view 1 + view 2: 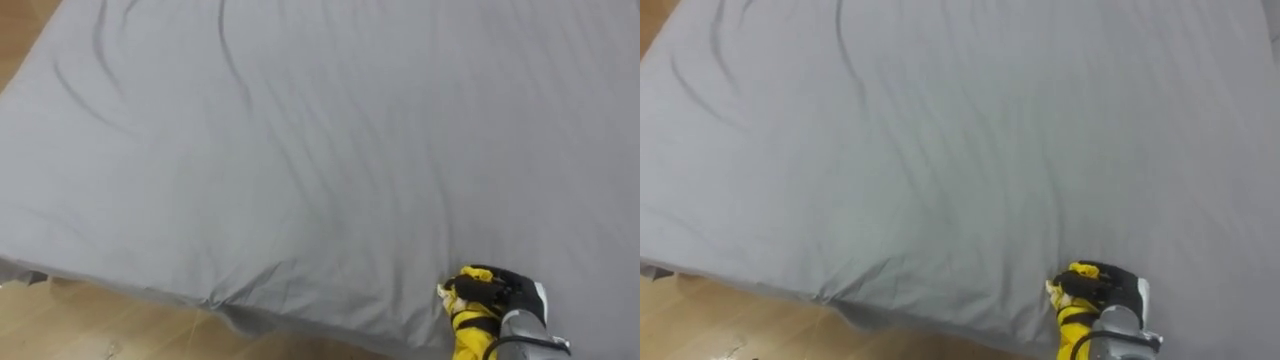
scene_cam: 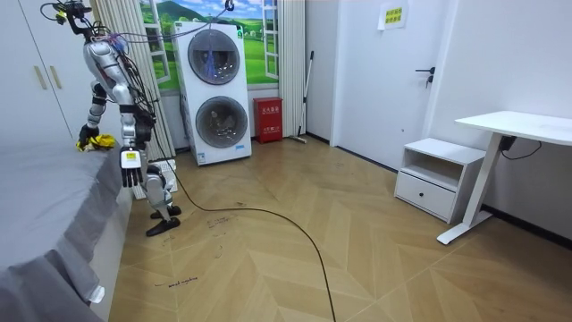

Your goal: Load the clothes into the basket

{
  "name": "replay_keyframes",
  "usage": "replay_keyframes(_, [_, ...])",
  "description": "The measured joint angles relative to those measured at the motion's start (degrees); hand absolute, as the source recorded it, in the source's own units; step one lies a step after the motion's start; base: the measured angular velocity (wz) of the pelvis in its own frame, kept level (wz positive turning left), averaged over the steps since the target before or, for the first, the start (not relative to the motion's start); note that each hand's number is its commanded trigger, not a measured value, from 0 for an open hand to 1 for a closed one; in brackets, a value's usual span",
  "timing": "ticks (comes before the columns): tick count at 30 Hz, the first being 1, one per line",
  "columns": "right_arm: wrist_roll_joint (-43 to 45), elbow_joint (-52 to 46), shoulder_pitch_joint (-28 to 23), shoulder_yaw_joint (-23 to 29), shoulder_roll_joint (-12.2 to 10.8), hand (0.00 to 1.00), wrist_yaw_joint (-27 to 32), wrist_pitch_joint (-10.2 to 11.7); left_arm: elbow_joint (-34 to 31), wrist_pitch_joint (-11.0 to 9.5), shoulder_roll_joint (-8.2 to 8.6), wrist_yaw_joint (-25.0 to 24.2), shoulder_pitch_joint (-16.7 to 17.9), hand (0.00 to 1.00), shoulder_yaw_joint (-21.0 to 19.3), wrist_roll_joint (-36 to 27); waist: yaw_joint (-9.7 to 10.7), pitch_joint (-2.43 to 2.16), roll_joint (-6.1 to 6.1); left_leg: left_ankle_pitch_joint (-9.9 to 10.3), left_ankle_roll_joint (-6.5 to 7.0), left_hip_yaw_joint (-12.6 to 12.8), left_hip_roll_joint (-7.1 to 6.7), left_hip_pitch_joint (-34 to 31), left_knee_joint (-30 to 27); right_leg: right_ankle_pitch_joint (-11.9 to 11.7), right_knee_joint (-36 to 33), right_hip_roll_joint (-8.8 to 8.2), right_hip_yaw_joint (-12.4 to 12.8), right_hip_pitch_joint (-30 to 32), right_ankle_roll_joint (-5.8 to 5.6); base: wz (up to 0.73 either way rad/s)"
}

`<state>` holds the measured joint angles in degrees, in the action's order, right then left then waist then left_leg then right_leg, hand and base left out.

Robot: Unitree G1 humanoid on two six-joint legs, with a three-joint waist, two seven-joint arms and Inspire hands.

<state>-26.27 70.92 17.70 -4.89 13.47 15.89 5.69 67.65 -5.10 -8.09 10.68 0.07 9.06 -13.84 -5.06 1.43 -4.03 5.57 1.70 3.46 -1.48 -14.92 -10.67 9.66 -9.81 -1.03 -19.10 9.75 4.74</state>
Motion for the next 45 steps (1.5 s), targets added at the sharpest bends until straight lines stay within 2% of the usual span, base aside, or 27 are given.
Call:
replay_keyframes(2, [-1.17, -3.74, -0.62, 1.36, 0.00, 1.00, 0.04, -0.82, 0.00, 0.05, -0.02, 0.10, 0.59, 0.00, -0.11, -0.02, 0.24, 0.00, 0.00, 0.00, 0.00, 1.15, 0.10, 1.21, 0.24, -0.02, -0.03, -0.01, 1.02, -0.70, -0.05, -0.29])
replay_keyframes(5, [-2.94, -12.67, -1.18, 1.96, 0.43, 1.00, 0.16, -1.23, -1.28, 0.08, -0.35, 0.30, 1.92, 0.00, -1.21, 0.05, 2.49, -0.04, -0.02, 0.01, 0.00, 2.23, 0.20, 2.93, 0.63, 0.02, 0.09, 0.02, 2.42, -1.78, -0.14, -0.24])
replay_keyframes(6, [-2.85, -15.63, -1.81, 2.96, 0.45, 1.00, 0.01, -1.26, -1.39, 0.08, -0.29, 0.33, 2.35, 0.00, -2.13, 0.54, 2.99, -0.20, -0.23, 0.01, 0.00, 3.20, 0.27, 4.33, 1.21, 0.07, 0.08, 0.12, 3.36, -2.52, -0.21, -0.31])
replay_keyframes(8, [-2.78, -20.28, -3.49, 4.36, 0.66, 1.00, -0.31, -1.38, -2.15, 0.15, -0.27, 0.36, 3.50, 0.00, -3.48, 1.02, 3.38, -0.45, -0.54, 0.03, -0.01, 4.59, 0.31, 6.05, 1.35, 0.14, 0.14, 0.08, 4.68, -3.82, -0.33, -0.35])
replay_keyframes(11, [-2.69, -29.91, -8.46, 8.28, 0.73, 1.00, -0.88, -1.83, -3.62, 0.19, -0.28, 0.36, 5.65, 0.00, -6.06, 3.55, 5.09, -0.59, -0.57, 0.40, 0.01, 5.09, 0.21, 9.09, 1.40, 0.29, 0.21, 0.03, 5.81, -6.59, -0.59, -0.21])
replay_keyframes(12, [-2.85, -34.07, -9.93, 9.96, 0.75, 1.00, -1.18, -2.35, -3.64, 0.21, -0.31, 0.37, 5.81, 0.00, -6.62, 3.54, 5.82, -0.71, -0.50, 0.65, 0.02, 6.14, 0.29, 9.93, 1.40, 0.41, 0.18, 0.06, 6.65, -7.04, -0.73, -0.33])
replay_keyframes(13, [-2.94, -38.34, -10.71, 11.13, 0.85, 1.00, -1.67, -2.71, -3.64, 0.52, -0.32, 0.38, 6.39, 0.00, -6.64, 3.56, 7.11, -0.79, -0.30, 0.80, -0.02, 7.08, 0.41, 10.57, 1.40, 0.43, 0.24, 0.07, 7.37, -7.52, -0.77, -0.39])
replay_keyframes(16, [-2.77, -43.04, -11.70, 12.13, 1.62, 1.00, -2.39, -2.79, -3.63, 1.65, -0.27, 0.38, 7.09, 0.00, -6.70, 4.29, 8.70, -0.97, -0.29, 1.34, -0.05, 8.24, 0.72, 12.63, 1.49, 0.43, 0.20, 0.36, 8.97, -8.83, -0.78, -0.36])
replay_keyframes(17, [-2.33, -45.39, -12.96, 13.12, 1.74, 1.00, -2.29, -2.82, -4.16, 2.32, -0.11, 0.38, 7.17, 0.00, -6.70, 5.11, 9.16, -1.47, -0.24, 1.72, -0.19, 8.73, 0.86, 13.34, 1.51, 0.46, 0.20, 0.60, 9.88, -9.20, -0.82, -0.37])
replay_keyframes(19, [-1.70, -48.91, -15.13, 13.70, 2.23, 1.00, -2.24, -2.89, -4.93, 3.04, 0.29, 0.39, 7.26, 0.00, -6.70, 5.68, 9.76, -1.79, 0.19, 2.71, -0.25, 9.99, 1.42, 14.92, 1.52, 0.48, 0.25, 1.13, 11.49, -9.80, -0.86, -0.43])
replay_keyframes(21, [-0.19, -49.75, -16.25, 14.51, 2.23, 1.00, -2.25, -3.60, -4.93, 4.70, 0.55, 0.39, 7.25, 0.00, -6.97, 5.67, 10.43, -1.84, 0.31, 3.13, -0.30, 11.28, 1.72, 16.24, 1.61, 0.48, 0.18, 1.50, 12.89, -10.44, -0.86, -0.40])
replay_keyframes(22, [-0.11, -49.84, -16.89, 14.99, 2.23, 1.00, -2.20, -4.17, -4.93, 5.38, 0.66, 0.39, 7.75, 0.00, -6.97, 5.67, 10.83, -1.82, 0.35, 3.21, -0.40, 12.17, 1.80, 17.17, 1.91, 0.49, 0.25, 1.65, 13.80, -10.85, -0.89, -0.40])
replay_keyframes(25, [1.19, -51.04, -18.68, 15.87, 2.24, 1.00, -2.04, -4.68, -4.92, 6.61, 0.45, 0.35, 8.19, 0.00, -7.08, 5.68, 12.27, -1.69, 0.75, 3.75, -0.45, 12.75, 2.06, 17.84, 2.31, 0.49, 0.03, 2.30, 15.34, -10.73, -0.97, -0.23])
replay_keyframes(32, [1.03, -51.70, -23.44, 21.89, 1.90, 1.00, -2.59, -5.63, -4.95, 7.78, 0.64, 1.08, 10.17, 0.00, -8.27, 7.13, 14.55, -1.39, 0.73, 4.74, -0.71, 16.65, 2.84, 18.84, 2.46, 0.04, -0.12, 3.59, 19.42, -10.12, -0.91, -0.30])
replay_keyframes(33, [0.24, -51.53, -23.85, 22.34, 1.85, 1.00, -2.03, -5.76, -4.98, 7.89, 0.59, 1.32, 10.50, 0.00, -8.42, 7.12, 14.85, -1.36, 1.03, 4.88, -0.84, 17.45, 2.97, 18.73, 2.46, -0.29, -0.03, 3.94, 20.47, -9.64, -0.83, -0.43])
replay_keyframes(37, [-1.01, -51.37, -26.87, 22.93, 1.36, 1.00, -1.72, -6.35, -4.94, 9.94, 0.46, 2.29, 10.90, 0.00, -8.94, 7.06, 17.67, -1.03, 0.93, 4.91, -0.89, 18.95, 3.21, 18.38, 2.57, -0.58, -0.06, 4.19, 21.51, -8.87, -0.67, -0.19])
replay_keyframes(39, [-0.85, -50.90, -27.73, 24.36, 0.84, 1.00, -1.69, -7.03, -4.73, 10.26, 0.50, 2.36, 11.00, 0.00, -9.11, 6.81, 18.03, -1.09, 1.40, 4.92, -0.90, 19.99, 3.34, 18.19, 2.57, -0.68, -0.05, 4.39, 22.47, -8.47, -0.73, -0.18])
replay_keyframes(41, [-0.39, -48.09, -26.85, 25.96, 0.87, 1.00, -1.82, -7.04, -4.70, 10.53, 0.52, 2.38, 11.08, 0.00, -9.13, 6.65, 18.89, -1.09, 1.75, 4.92, -0.90, 20.59, 3.36, 17.34, 2.57, -0.89, -0.26, 4.53, 23.08, -7.26, -0.84, -0.23])
replay_keyframes(42, [0.11, -46.16, -25.76, 27.06, 0.94, 1.00, -1.88, -7.06, -4.69, 10.58, 0.51, 2.31, 11.08, 0.00, -9.32, 6.76, 18.95, -1.09, 2.09, 4.92, -0.90, 21.49, 3.45, 16.59, 2.53, -0.98, -1.11, 4.76, 24.22, -5.60, -0.87, -0.46])
replay_keyframes(43, [0.33, -44.84, -24.86, 28.05, 1.12, 1.00, -1.84, -7.05, -4.69, 10.88, 0.53, 2.15, 11.07, 0.00, -9.51, 6.76, 18.99, -0.93, 2.52, 4.91, -0.88, 22.16, 3.61, 15.82, 2.48, -1.35, -1.56, 5.01, 25.33, -4.39, -0.93, -0.51])
replay_keyframes(45, [0.33, -44.56, -24.72, 28.78, 1.82, 1.00, -1.69, -7.05, -4.71, 11.09, 0.52, 1.75, 11.12, 0.00, -9.39, 6.73, 19.78, -0.81, 3.32, 4.90, -0.85, 22.94, 3.76, 14.51, 2.28, -1.56, -2.13, 5.08, 25.91, -2.55, -1.02, -0.31])
